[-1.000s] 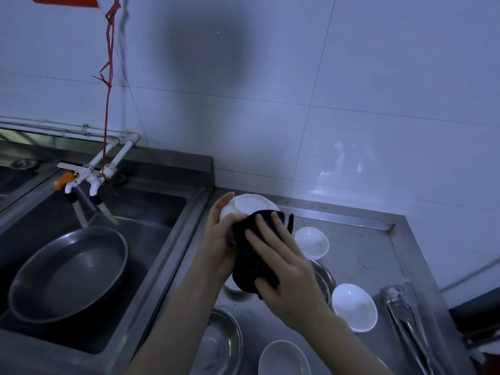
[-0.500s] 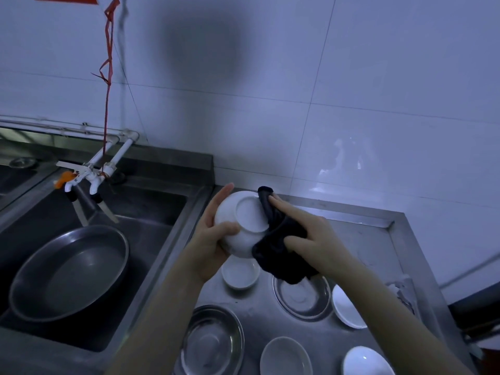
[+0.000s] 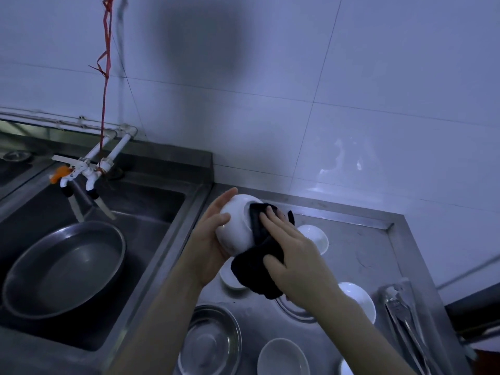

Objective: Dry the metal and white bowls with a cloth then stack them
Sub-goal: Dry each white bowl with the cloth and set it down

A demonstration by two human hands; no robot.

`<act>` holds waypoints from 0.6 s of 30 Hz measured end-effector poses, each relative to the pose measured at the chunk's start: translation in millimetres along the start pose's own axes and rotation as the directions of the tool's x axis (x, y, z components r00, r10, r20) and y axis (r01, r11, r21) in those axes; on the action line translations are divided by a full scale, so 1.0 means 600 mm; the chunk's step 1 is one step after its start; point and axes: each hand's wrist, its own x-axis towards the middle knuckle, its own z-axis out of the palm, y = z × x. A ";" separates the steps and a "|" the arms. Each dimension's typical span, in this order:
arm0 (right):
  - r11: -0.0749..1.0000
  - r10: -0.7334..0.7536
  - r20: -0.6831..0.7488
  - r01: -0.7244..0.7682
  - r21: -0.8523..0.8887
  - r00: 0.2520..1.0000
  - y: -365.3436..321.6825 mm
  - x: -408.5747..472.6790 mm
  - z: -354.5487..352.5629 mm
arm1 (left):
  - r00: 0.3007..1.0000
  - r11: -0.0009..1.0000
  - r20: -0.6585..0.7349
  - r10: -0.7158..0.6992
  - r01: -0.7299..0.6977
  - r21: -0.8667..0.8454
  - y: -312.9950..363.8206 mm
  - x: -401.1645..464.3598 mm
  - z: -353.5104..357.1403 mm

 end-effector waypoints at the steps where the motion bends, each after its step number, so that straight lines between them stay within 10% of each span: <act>1: 1.000 -0.007 -0.036 0.007 0.002 0.999 -0.003 -0.010 0.008 | 1.000 1.000 -0.014 0.002 -0.002 -0.010 0.000 0.001 -0.001; 7: 0.987 -0.150 -0.077 0.154 0.048 0.986 -0.007 -0.009 0.028 | 0.998 0.997 -0.050 -0.022 0.018 -0.076 -0.014 -0.004 0.001; 13: 0.865 0.278 0.014 -0.257 0.431 0.960 0.016 0.019 -0.003 | 0.997 1.000 -0.078 -0.016 0.017 0.005 -0.005 -0.006 0.001; 18: 0.980 0.107 0.165 -0.133 0.151 0.980 0.008 0.053 -0.034 | 0.994 0.996 -0.073 -0.086 0.087 0.010 -0.008 -0.001 -0.005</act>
